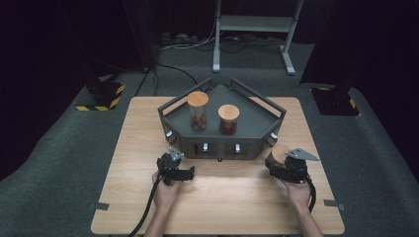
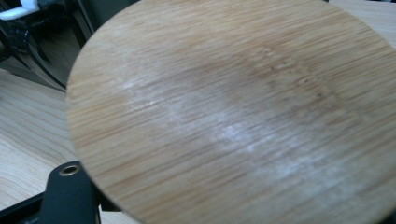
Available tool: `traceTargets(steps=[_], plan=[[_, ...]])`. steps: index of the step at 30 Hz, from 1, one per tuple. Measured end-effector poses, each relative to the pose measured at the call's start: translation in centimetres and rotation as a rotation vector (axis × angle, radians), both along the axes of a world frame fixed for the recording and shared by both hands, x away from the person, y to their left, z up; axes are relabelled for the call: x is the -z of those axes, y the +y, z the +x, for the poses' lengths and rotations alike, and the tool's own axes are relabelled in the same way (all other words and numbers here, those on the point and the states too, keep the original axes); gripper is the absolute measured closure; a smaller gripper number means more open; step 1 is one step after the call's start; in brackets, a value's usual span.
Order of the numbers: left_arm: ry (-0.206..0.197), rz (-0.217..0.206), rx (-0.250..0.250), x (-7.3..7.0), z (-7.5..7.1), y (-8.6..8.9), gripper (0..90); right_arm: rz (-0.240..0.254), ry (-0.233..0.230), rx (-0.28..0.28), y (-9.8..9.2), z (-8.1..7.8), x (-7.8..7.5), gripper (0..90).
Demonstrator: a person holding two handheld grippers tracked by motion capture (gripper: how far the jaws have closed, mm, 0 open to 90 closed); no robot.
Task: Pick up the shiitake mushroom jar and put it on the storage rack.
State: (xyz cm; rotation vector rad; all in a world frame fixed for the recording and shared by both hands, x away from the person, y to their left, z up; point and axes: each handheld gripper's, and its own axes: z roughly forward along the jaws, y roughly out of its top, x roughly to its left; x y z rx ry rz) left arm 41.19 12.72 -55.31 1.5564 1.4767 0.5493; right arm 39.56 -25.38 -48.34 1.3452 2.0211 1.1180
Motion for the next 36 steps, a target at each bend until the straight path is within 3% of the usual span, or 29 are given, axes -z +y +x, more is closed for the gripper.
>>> traceTargets(steps=[20, 36], plan=[[0.0, 0.0, 0.0, 0.0, 0.0, 0.0, 4.5, 0.016, -0.003, -0.014, 0.3, 0.0, -1.4, 25.0], [0.0, 0.0, 0.0, 0.0, 0.0, 0.0, 4.5, 0.022, -0.018, -0.025, 0.0, -0.2, -3.7, 25.0]])
